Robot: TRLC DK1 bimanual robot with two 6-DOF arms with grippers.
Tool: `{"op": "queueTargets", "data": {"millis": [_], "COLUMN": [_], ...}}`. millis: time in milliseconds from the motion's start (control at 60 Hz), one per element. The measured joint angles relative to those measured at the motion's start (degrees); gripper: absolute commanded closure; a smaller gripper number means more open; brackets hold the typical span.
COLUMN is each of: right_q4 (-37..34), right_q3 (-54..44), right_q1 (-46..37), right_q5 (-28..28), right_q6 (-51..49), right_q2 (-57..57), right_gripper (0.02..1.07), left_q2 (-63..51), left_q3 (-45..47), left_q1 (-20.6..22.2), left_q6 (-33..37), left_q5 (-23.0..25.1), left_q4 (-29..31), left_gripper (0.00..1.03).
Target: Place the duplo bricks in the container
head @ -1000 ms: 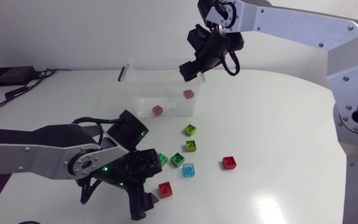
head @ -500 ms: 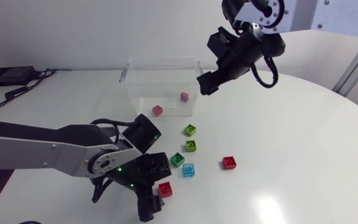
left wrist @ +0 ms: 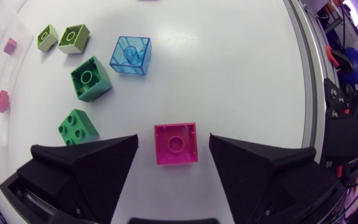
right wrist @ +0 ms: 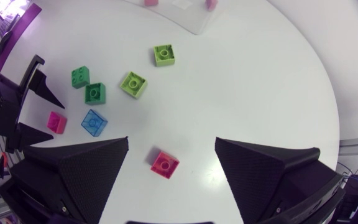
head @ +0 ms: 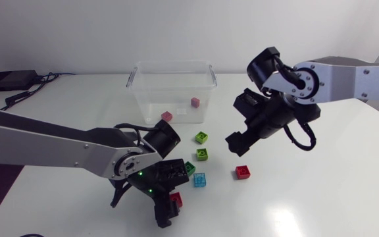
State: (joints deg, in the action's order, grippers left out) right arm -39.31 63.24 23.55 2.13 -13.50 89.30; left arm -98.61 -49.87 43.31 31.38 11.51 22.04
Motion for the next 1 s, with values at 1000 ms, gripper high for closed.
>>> {"op": "queueTargets", "data": {"millis": [1000], "right_q4": [4.0], "right_q3": [-6.0], "right_q1": [-2.3], "right_q5": [-0.1], "right_q6": [3.4], "right_q2": [8.9], "right_gripper": [0.16], "left_q2": [8.7], "left_q3": [-10.1], "left_q1": [-11.5], "left_q6": [0.1], "left_q5": [0.0], "left_q4": [7.3], "left_gripper": [0.72]}}
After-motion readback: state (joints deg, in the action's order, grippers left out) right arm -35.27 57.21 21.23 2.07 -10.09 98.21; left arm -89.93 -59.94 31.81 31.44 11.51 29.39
